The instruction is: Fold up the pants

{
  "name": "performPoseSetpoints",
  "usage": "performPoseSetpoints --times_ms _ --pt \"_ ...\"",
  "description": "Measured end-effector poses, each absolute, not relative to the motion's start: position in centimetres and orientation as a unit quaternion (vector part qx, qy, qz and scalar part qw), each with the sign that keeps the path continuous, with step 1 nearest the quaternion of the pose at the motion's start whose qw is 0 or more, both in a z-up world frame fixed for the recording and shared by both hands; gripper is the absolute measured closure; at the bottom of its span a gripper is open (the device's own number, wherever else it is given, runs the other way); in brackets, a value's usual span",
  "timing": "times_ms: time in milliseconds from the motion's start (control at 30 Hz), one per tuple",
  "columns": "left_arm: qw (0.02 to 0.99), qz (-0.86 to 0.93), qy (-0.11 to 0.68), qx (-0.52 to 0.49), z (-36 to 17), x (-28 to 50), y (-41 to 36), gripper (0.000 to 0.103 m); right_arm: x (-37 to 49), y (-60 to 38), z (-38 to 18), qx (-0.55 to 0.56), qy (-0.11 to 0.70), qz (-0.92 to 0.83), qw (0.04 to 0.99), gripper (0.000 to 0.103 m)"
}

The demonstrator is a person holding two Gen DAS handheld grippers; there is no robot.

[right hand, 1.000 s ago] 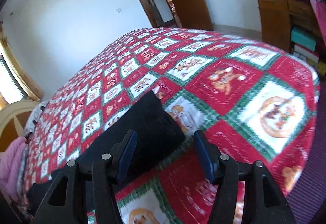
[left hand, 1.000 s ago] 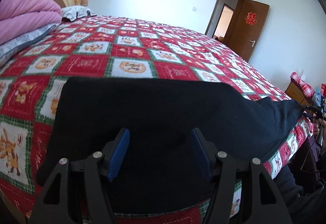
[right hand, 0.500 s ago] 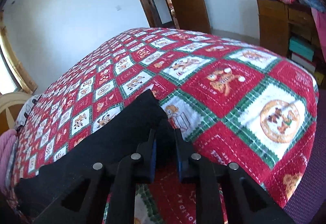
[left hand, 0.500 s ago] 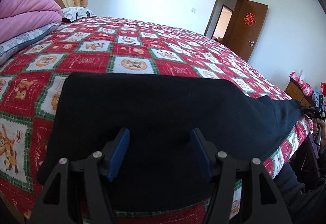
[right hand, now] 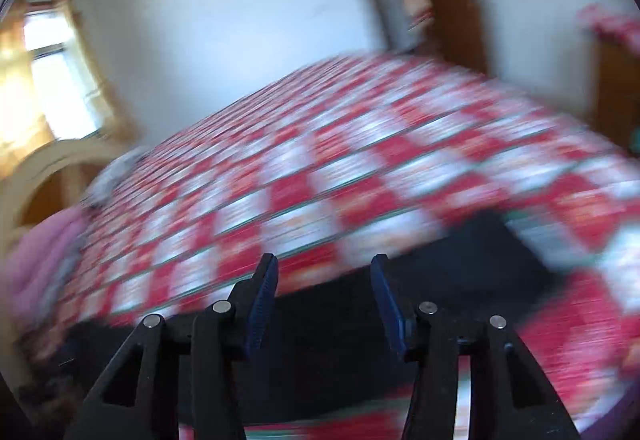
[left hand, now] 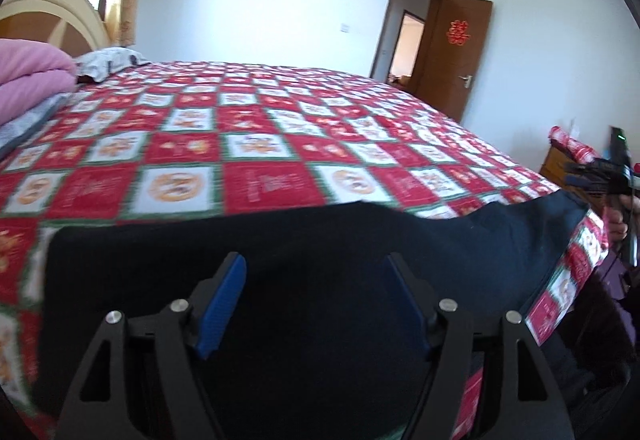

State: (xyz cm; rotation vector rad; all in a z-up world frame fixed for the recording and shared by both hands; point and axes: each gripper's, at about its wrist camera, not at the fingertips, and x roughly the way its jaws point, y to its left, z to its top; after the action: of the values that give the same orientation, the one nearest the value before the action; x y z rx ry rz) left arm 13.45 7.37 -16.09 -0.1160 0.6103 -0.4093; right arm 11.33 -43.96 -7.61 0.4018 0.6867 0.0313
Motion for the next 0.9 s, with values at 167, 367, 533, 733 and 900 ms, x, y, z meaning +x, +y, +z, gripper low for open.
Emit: performPoseSetpoints --times_ms 167,367,533,733,900 --pt "0.920 -0.217 0.322 -0.052 -17.5 14.5 5.2 0.029 18.5 -31.7 -10.4 0.163 0.399 0.150 0.890 0.053" --pt "0.923 -0.212 0.322 -0.007 -18.6 12.9 4.5 0.028 23.1 -17.7 -13.8 0.092 0.442 0.287 0.845 0.053" --pt "0.930 -0.218 0.297 -0.004 -19.3 12.0 4.5 0.023 23.5 -11.3 -17.3 0.056 0.500 0.354 0.788 0.053" --pt "0.932 -0.234 0.276 -0.022 -19.6 12.0 4.9 0.019 22.8 -11.1 -17.5 0.062 0.510 0.387 0.765 0.053" --pt "0.932 -0.236 0.274 -0.022 -19.6 12.0 4.9 0.019 26.2 -12.6 -18.0 0.193 0.535 0.401 0.718 0.053"
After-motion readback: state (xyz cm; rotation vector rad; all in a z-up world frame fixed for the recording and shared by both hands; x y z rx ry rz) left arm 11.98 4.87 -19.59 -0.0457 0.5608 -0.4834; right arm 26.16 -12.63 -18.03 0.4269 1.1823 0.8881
